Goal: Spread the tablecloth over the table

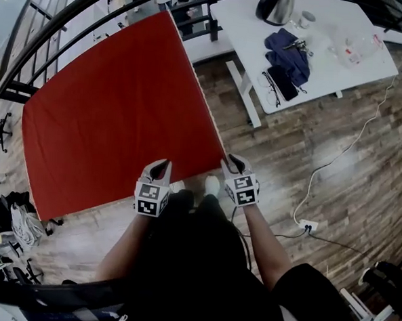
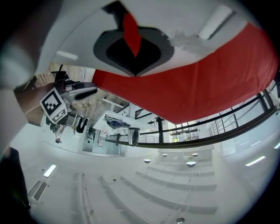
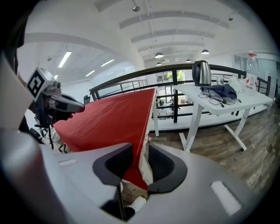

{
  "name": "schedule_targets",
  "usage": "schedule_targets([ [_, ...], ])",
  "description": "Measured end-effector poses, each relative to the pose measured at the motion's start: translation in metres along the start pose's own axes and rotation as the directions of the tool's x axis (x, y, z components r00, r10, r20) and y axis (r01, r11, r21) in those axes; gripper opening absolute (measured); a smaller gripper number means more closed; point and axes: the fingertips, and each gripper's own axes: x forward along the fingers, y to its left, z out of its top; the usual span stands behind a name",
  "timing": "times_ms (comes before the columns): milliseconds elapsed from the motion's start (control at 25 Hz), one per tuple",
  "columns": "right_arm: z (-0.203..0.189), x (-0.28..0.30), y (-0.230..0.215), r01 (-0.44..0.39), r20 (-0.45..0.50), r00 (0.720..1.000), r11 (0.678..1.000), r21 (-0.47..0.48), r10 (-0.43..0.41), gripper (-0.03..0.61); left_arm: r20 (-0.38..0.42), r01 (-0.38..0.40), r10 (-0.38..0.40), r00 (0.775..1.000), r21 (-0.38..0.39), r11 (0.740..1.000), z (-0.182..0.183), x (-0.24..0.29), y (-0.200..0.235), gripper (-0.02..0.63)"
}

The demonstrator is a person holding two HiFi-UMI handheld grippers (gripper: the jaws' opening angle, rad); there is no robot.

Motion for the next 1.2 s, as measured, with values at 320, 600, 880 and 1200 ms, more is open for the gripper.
schedule_targets([
  [320, 0.077, 0.013, 0.043, -0.08, 0.09, 0.992, 0.993, -0.085, 0.087, 0.009, 0.054, -0.054, 0.058, 0.997, -0.082, 0.995, -0.004, -0.015, 0.062, 0.021],
  [600, 0.115, 0.023, 0.181, -0.346, 0.061, 0.92, 0.874, -0.34, 0.388, 0.009, 0.162, -0.209, 0.255, 0.953, -0.254, 0.944, -0.018, -0.079, 0.104, 0.005],
  [880, 0.151, 0.023, 0.305, -0.5, 0.094, 0.808, 0.761, -0.413, 0.582, 0.009, 0.215, -0.333, 0.436, 0.874, -0.387, 0.86, -0.047, -0.188, 0.135, 0.005],
  [1200, 0.144, 0.021, 0.417, -0.554, 0.081, 0.754, 0.698, -0.454, 0.652, 0.009, 0.186, -0.444, 0.596, 0.781, -0.506, 0.74, -0.129, -0.281, 0.197, 0.005],
])
